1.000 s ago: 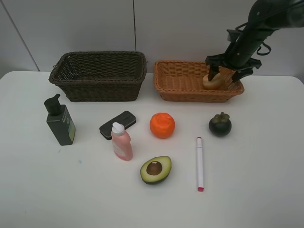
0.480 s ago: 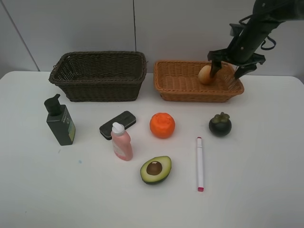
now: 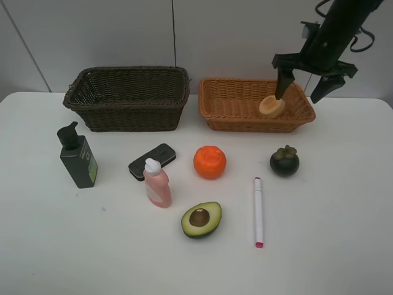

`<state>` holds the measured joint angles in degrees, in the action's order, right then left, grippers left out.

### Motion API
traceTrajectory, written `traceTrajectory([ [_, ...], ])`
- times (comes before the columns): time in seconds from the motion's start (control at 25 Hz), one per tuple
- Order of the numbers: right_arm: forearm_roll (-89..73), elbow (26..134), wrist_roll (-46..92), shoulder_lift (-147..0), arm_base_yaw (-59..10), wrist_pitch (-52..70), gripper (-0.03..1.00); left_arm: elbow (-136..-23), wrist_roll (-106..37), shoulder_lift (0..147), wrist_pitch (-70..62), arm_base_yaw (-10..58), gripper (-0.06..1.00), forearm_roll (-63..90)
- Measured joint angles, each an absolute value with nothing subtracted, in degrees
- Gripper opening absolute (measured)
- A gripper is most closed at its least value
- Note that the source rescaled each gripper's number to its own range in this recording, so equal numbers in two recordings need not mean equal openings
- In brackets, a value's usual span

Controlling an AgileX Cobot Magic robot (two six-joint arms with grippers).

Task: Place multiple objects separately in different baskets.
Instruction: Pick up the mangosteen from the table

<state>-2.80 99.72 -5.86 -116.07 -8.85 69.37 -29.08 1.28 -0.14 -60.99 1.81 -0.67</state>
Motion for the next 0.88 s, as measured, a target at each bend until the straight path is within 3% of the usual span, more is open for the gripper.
traceTrajectory([
  [0.36,-4.2,87.5,-9.9,-112.6,-11.6,68.6,0.99,-29.1,1.3,-0.1,-61.0,1.8,1.00,-0.7],
  [0.6,-4.7,72.4,-9.9,-109.1,-12.3,57.1,0.99,-29.1,1.3,-0.1,-61.0,1.8,1.00,-0.7],
  [0.88,-4.8,66.9,-9.9,-109.1,-13.6,49.1,0.99,-29.1,1.3,-0.1,-61.0,1.8,1.00,-0.7],
])
